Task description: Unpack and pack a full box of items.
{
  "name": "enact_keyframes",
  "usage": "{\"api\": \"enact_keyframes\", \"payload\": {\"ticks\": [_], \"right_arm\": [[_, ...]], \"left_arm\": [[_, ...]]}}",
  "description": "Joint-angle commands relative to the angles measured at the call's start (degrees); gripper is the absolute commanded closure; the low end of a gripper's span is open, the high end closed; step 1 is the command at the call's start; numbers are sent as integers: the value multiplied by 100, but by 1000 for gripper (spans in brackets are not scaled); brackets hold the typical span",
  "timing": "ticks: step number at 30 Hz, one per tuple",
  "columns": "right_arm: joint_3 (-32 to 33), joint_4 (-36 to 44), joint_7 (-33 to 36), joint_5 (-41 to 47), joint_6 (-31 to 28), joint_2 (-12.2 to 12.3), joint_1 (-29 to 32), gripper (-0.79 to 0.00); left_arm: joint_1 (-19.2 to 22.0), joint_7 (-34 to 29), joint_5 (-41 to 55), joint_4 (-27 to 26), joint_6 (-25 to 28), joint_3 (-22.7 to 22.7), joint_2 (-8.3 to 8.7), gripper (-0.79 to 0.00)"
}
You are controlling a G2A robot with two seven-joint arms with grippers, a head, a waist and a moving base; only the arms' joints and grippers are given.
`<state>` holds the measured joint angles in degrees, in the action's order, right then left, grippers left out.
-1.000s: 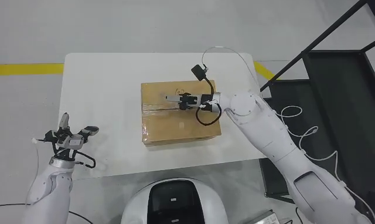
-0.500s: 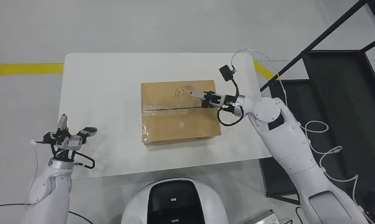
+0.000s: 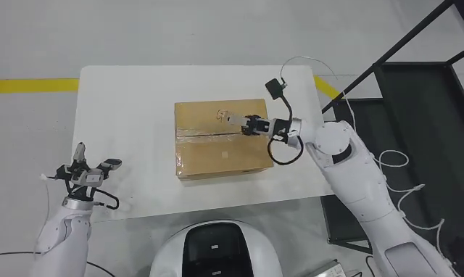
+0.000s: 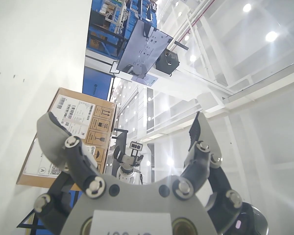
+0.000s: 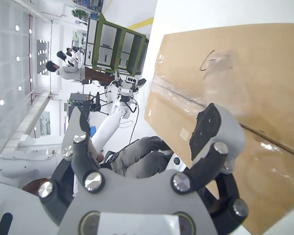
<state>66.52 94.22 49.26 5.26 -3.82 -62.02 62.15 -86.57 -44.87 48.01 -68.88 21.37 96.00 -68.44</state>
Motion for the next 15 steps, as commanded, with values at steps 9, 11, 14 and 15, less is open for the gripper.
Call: {"api": "enact_keyframes", "payload": {"ticks": [9, 11, 14, 15], "right_arm": [[-1665, -1260, -109, 435, 76, -532, -1468, -785], [-1909, -1506, -139, 548, 7, -647, -1673, -785], [-2226, -1844, -136, 718, -130, -808, -1903, -785], [-2318, -1947, -133, 770, -189, -859, -1964, -785]], "left_arm": [[-80, 62, 265, 87, 58, 258, 8, -785], [-90, 267, 313, 164, 154, 369, 8, -785], [-94, 368, 471, 278, 97, 515, 15, -785], [-93, 378, 480, 309, 91, 556, 20, -785]]}}
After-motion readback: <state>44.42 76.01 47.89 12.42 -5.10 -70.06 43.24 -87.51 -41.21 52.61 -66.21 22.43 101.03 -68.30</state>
